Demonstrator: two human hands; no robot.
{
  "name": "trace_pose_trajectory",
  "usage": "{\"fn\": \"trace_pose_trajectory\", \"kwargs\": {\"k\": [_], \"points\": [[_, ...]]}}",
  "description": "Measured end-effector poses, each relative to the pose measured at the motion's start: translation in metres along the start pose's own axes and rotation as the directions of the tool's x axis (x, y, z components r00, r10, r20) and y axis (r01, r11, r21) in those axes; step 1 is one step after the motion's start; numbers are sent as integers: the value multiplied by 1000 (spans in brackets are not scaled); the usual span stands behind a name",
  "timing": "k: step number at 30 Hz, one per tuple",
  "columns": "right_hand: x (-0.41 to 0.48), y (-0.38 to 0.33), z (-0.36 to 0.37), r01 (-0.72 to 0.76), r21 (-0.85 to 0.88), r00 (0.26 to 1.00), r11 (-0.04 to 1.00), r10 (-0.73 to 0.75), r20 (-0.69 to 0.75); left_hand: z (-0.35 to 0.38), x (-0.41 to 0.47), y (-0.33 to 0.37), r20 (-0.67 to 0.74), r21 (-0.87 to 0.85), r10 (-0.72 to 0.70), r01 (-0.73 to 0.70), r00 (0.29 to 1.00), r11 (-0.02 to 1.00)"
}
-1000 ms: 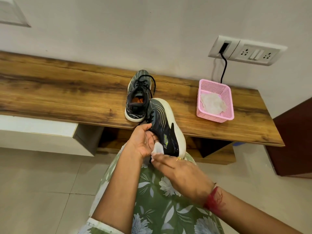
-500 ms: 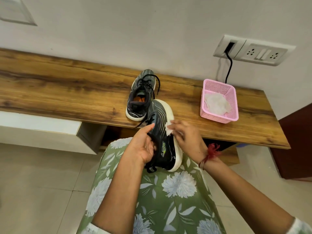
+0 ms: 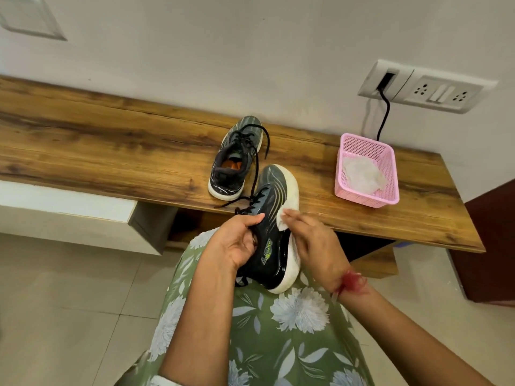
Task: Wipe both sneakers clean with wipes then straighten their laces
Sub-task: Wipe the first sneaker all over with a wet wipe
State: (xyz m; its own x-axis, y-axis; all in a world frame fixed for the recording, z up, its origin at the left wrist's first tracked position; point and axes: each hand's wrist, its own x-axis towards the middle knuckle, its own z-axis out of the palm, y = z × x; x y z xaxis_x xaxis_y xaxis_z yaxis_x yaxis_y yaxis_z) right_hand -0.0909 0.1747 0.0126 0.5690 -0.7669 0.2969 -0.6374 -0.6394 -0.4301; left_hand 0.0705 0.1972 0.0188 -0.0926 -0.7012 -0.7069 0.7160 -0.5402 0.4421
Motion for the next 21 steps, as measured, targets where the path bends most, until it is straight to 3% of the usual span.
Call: {"fn": "trace_pose_trajectory", "kwargs": {"k": [3, 8, 12, 17, 21], "points": [[-2, -3, -1, 29, 22, 1000, 999, -29, -12, -2, -3, 4, 79, -82, -15, 21, 997, 996], [-18, -16, -6, 360, -169, 922, 917, -322, 215, -4, -2, 7, 71, -149, 30, -20, 997, 989], [5, -1, -10, 238, -209, 970, 948, -220, 106, -5, -4, 6, 86, -165, 68, -53, 994, 985], [-12, -14, -13, 562, -244, 818, 790, -490, 300, -3, -8, 1, 37, -101, 76, -72, 996, 992], [2, -4, -27, 290, -298, 956, 909, -259, 138, 4, -11, 1, 100, -76, 79, -72, 992, 995]]}}
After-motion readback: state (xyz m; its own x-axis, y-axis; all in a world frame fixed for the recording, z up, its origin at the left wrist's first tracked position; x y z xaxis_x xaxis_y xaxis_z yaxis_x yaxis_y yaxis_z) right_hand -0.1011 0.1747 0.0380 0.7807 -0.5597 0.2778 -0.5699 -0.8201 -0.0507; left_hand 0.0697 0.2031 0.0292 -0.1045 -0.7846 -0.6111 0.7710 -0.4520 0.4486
